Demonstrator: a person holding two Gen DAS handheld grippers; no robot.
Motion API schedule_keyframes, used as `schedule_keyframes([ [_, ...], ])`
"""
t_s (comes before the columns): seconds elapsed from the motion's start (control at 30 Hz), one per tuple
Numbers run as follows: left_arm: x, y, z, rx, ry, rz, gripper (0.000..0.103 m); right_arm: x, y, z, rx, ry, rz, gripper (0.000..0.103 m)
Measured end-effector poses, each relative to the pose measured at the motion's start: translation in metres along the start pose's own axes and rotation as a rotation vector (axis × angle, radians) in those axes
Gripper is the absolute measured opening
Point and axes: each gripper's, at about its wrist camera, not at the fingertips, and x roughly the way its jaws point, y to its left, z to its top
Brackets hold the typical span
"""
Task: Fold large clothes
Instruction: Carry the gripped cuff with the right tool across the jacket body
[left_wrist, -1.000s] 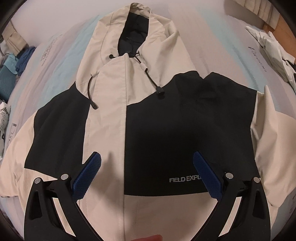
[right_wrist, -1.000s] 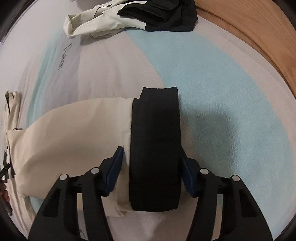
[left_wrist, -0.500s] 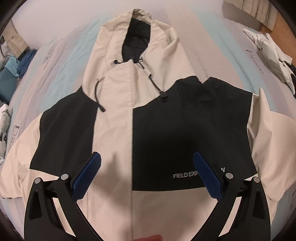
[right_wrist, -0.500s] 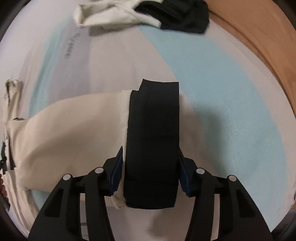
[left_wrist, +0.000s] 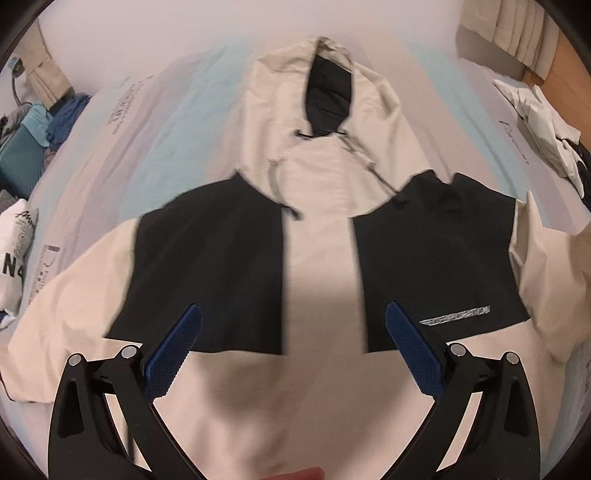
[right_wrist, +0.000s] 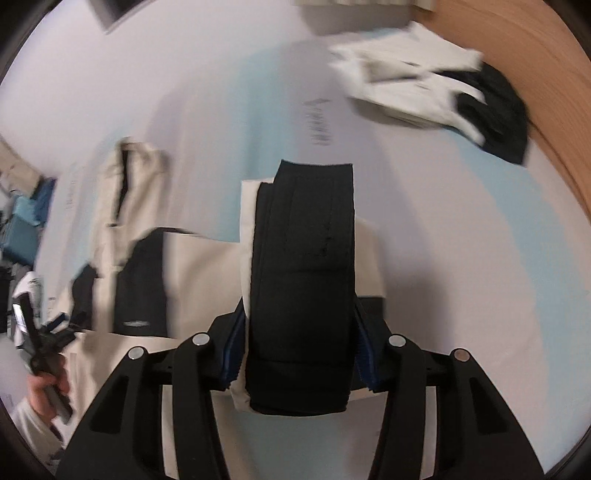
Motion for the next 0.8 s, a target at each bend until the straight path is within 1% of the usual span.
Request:
schedule_keyframes([
  [0.03,-0.003,0.013,0.000,-0.003,-0.004,0.001,0.097,0.001,0.029,0.002,-0.017,0.000,0.014,0.047],
  [0.1,-0.008,0.035,-0.001,-0.007,-0.011,0.008,0.097,0.004,0.075,0.005,-0.056,-0.012,0.031,0.047],
  [0.2,-0.015,0.082,-0.004,-0.028,-0.009,0.016,0.097,0.008,0.131,0.006,-0.079,-0.013,0.065,0.047],
  [0.23,-0.016,0.096,-0.005,-0.035,-0.005,0.021,0.097,0.011,0.158,0.005,-0.092,-0.011,0.079,0.047],
  [0.33,-0.019,0.136,-0.010,-0.046,0.002,0.030,0.097,0.017,0.219,0.000,-0.126,-0.013,0.103,0.046],
  [0.4,-0.021,0.160,-0.013,-0.056,0.003,0.033,0.097,0.024,0.261,-0.004,-0.140,0.001,0.124,0.046],
  [0.53,-0.024,0.211,-0.019,-0.067,0.004,0.037,0.097,0.040,0.332,-0.018,-0.181,0.031,0.149,0.046],
  [0.63,-0.020,0.244,-0.023,-0.063,0.029,0.013,0.097,0.059,0.386,-0.032,-0.226,0.047,0.150,0.046],
  [0.73,-0.019,0.273,-0.031,-0.059,0.028,0.024,0.097,0.085,0.441,-0.048,-0.271,0.083,0.162,0.046],
  [0.8,-0.016,0.297,-0.038,-0.076,0.038,0.029,0.097,0.098,0.468,-0.060,-0.304,0.096,0.165,0.046],
])
